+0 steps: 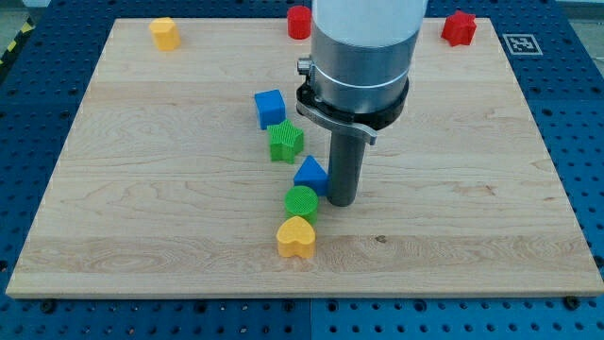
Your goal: Move your arm towards the top left corner of the board
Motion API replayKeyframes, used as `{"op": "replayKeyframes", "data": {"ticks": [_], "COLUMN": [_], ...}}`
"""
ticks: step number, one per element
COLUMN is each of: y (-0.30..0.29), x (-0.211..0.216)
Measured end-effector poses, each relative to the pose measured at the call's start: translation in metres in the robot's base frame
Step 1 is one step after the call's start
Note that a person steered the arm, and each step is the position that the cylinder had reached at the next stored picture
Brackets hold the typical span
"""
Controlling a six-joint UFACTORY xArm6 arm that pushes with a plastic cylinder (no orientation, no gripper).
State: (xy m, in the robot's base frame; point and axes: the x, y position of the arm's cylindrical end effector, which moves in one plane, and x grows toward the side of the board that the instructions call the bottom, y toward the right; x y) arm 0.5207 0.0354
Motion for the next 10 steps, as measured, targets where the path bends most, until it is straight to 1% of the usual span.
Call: {"op": "replayKeyframes", "data": {"ticks": [2, 3, 4, 6, 7, 8, 9, 10], "y": [-0.007, -0.001, -0.001, -0.003, -0.057, -0.132, -0.206, -0.299], "x": [-0.008, -0.031, -0.079, -0.187, -0.204, -0.204, -0.222, -0.266]}}
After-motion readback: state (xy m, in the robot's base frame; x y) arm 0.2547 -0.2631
